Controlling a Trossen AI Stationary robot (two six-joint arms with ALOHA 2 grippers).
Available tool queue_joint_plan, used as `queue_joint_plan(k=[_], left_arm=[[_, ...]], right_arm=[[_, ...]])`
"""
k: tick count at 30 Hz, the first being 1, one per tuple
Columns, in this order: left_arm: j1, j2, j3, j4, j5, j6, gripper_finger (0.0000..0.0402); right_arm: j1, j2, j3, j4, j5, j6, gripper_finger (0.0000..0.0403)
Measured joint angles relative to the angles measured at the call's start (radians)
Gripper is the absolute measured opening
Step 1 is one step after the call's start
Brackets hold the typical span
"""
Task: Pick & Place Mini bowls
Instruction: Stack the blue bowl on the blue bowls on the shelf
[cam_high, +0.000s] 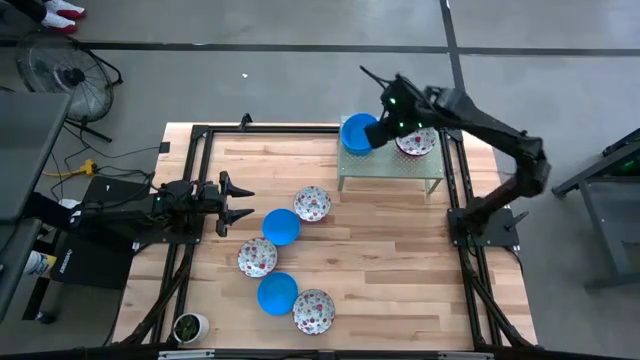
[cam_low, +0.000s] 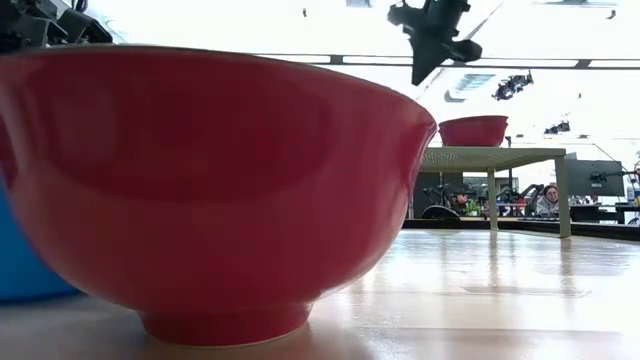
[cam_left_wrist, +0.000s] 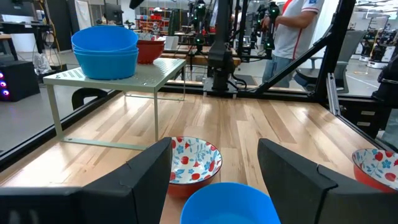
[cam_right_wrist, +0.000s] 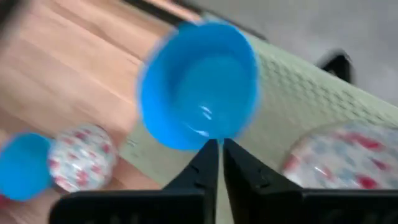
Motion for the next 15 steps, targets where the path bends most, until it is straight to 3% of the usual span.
queue_joint_plan(k=[9, 15], left_arm=[[0.0, 0.0, 0.0, 0.0, 0.0, 0.0, 0.0232], [0.0, 0.0, 0.0, 0.0, 0.0, 0.0, 0.0232]], right_arm=[[0.113, -0.235, -0.503, 0.575, 0.26, 0.087, 0.0001], [0.149, -0.301, -0.674, 0.742, 0.405, 0.085, 0.0001]])
